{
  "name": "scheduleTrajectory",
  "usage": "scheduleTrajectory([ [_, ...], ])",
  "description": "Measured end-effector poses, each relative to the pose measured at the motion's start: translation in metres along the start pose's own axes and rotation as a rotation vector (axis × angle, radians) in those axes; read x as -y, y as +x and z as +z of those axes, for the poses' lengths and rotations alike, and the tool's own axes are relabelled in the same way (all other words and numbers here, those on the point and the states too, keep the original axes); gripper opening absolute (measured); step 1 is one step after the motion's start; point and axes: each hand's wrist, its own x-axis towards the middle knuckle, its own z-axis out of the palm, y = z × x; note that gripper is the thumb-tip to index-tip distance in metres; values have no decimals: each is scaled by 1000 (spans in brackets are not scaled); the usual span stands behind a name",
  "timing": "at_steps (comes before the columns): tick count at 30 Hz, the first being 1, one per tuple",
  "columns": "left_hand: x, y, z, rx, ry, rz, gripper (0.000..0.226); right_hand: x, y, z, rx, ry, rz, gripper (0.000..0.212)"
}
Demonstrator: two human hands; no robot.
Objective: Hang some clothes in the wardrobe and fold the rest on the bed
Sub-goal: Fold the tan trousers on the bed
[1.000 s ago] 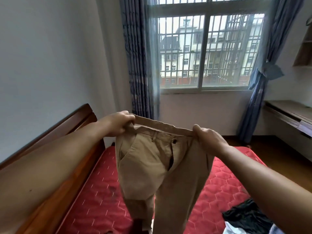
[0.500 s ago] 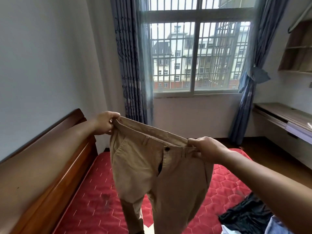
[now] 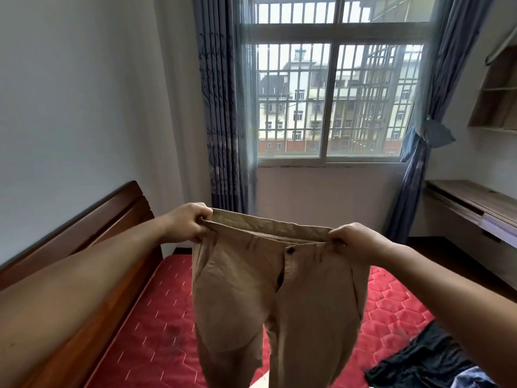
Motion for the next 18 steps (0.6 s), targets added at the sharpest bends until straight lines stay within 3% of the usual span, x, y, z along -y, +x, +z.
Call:
scheduleTrajectory([
  [10, 2, 2, -12, -234, -350, -117, 23, -9, -22, 31, 148, 64, 165, 37],
  [15, 8, -4, -25, -153, -247, -120, 33, -4, -19, 18, -93, 647, 222, 39],
  [18, 9, -5, -26, 4, -228, -144, 22, 4, -11, 7, -259, 936, 297, 36],
])
